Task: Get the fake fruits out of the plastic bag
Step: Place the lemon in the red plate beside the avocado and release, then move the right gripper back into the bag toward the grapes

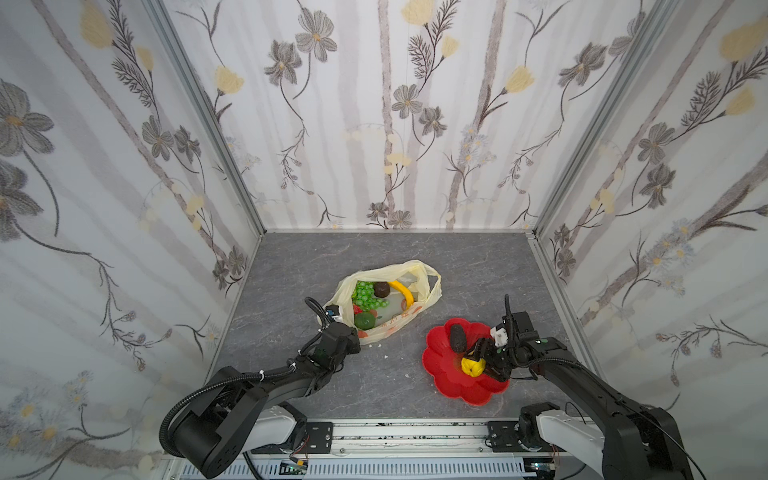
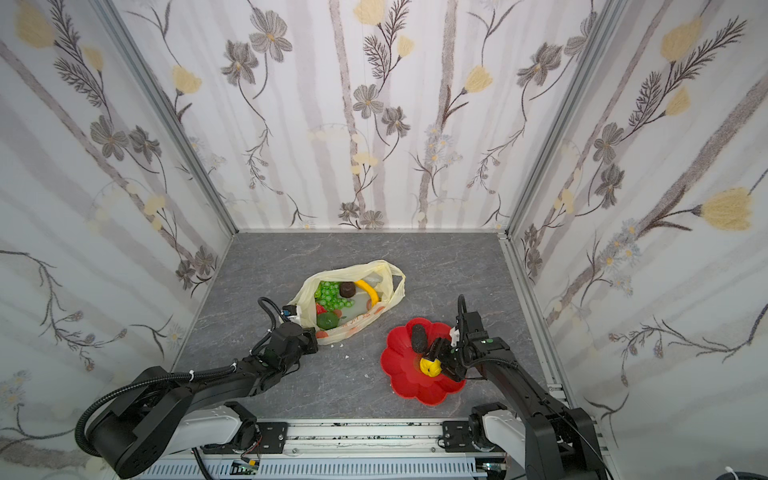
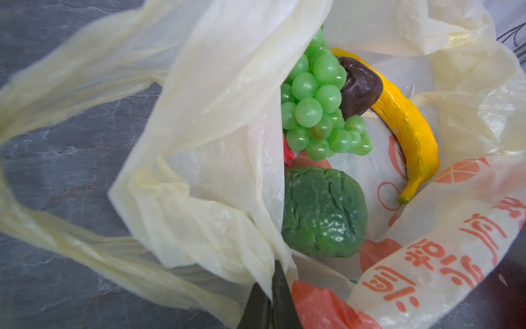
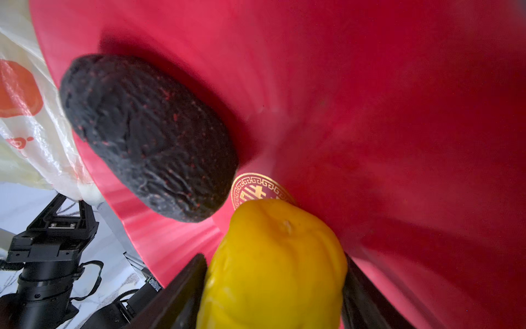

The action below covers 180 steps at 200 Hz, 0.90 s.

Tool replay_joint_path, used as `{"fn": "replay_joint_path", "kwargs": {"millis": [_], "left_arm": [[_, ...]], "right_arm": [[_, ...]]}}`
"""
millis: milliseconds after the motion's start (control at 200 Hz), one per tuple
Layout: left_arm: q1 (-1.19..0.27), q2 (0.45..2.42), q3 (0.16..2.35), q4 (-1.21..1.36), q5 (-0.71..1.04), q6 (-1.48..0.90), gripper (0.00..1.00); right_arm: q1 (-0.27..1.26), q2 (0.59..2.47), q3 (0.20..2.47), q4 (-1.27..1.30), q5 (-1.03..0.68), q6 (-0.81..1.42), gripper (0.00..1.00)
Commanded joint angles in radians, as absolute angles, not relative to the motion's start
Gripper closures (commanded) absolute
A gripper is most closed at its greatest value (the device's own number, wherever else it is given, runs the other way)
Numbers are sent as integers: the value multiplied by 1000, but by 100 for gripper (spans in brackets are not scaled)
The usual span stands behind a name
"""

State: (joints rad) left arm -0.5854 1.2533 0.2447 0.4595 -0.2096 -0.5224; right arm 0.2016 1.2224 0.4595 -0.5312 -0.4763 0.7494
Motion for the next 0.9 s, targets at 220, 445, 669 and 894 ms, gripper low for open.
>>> {"fn": "replay_joint_path", "kwargs": {"millis": [220, 445, 669, 894], "left_arm": [[-585, 1254, 251, 475, -219, -527, 100], [-585, 1239, 240, 476, -213, -543, 100], [-586, 1212, 222, 474, -178, -599, 100], [-586, 1172, 211, 443, -185, -638, 100]], "right_arm": [[198, 1189, 524, -572, -386, 724, 18], [248, 1100, 660, -622, -204, 699, 15], [514, 1167, 843, -470, -55, 698, 16], [735, 1406, 994, -212, 39, 600, 17]]}}
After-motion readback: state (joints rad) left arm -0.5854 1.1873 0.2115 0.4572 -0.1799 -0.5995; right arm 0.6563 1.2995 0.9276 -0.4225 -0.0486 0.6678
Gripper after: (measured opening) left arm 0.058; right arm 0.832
